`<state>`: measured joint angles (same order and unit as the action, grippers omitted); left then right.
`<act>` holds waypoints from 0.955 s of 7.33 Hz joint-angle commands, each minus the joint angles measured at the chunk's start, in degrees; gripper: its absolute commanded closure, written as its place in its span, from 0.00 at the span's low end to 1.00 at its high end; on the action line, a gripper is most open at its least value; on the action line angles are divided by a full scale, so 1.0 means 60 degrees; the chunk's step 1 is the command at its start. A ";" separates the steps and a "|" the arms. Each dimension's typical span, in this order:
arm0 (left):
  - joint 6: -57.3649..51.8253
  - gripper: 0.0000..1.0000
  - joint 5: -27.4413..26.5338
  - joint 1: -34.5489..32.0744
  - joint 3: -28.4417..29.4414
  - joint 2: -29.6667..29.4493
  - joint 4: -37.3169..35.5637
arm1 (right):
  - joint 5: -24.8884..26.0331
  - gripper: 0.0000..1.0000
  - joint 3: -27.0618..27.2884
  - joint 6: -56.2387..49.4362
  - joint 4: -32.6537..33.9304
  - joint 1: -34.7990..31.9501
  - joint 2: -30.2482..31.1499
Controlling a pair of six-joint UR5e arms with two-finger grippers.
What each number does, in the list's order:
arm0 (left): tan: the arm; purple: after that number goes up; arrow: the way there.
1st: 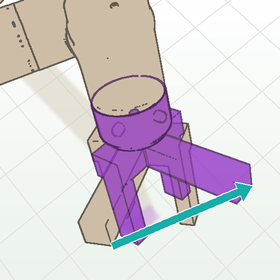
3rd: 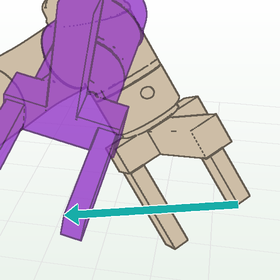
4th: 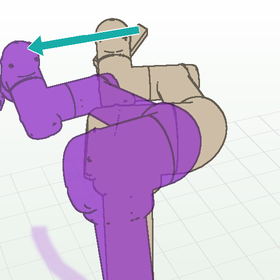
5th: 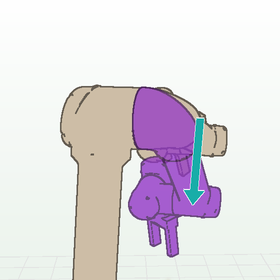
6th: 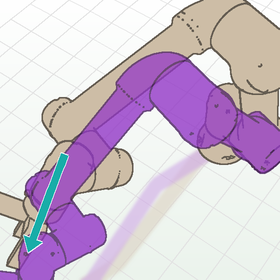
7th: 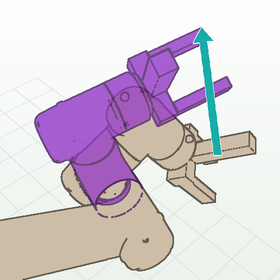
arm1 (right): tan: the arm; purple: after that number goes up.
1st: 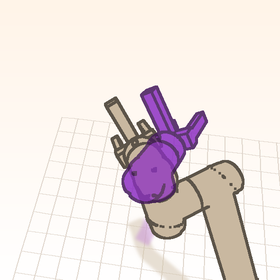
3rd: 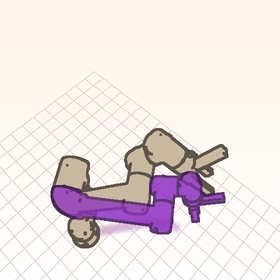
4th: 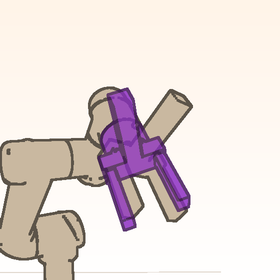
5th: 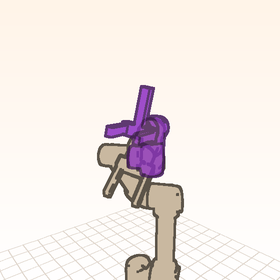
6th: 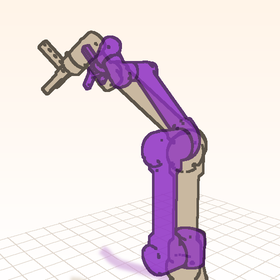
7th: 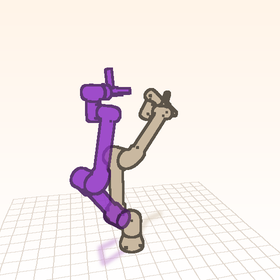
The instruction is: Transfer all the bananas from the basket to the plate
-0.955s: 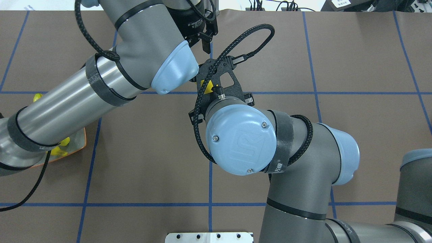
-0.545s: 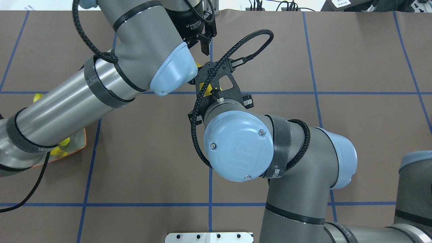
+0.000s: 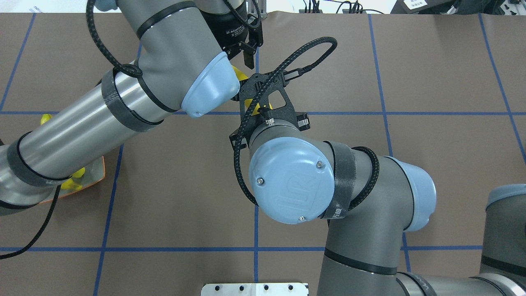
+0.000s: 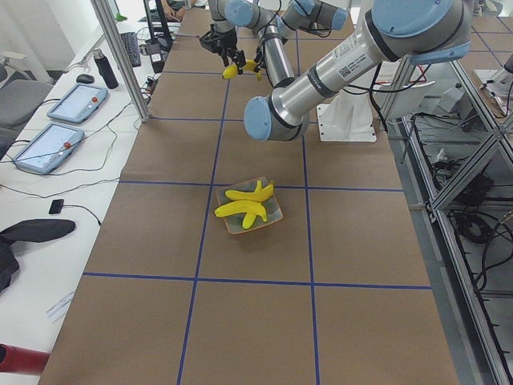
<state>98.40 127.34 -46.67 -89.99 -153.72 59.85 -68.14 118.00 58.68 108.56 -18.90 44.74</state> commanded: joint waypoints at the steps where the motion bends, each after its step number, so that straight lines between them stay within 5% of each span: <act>1: 0.0005 0.34 0.0017 0.0000 -0.0001 0.0015 0.0001 | 0.0062 1.00 0.0006 0.0078 -0.0031 0.0001 -0.0015; 2: 0.0005 0.58 0.0031 0.0014 -0.0001 0.0015 0.0001 | 0.0062 1.00 0.0006 0.0092 -0.0075 0.0001 -0.0044; 3: -0.0009 1.00 0.0031 0.0029 -0.0016 0.0059 0.0001 | 0.0048 1.00 0.0064 0.0238 -0.0090 0.0001 -0.0044; 4: -0.0154 1.00 0.0075 0.0029 -0.0190 0.0262 0.0030 | 0.0033 1.00 0.0093 0.0268 -0.0119 0.0001 -0.0044; 5: -0.0257 1.00 0.0090 0.0015 -0.0598 0.0482 0.0001 | 0.0033 0.90 0.0137 0.0268 -0.0119 0.0001 -0.0015; 6: -0.0273 1.00 0.0090 0.0015 -0.0703 0.0513 -0.0014 | -0.0025 0.01 0.0268 0.0254 -0.0119 0.0001 0.0028; 7: -0.0273 1.00 0.0090 0.0015 -0.0719 0.0513 -0.0014 | -0.0040 0.00 0.0342 0.0254 -0.0119 0.0001 0.0101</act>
<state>96.91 127.87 -46.56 -93.65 -150.92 59.80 -68.15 119.38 60.22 107.86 -18.91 44.89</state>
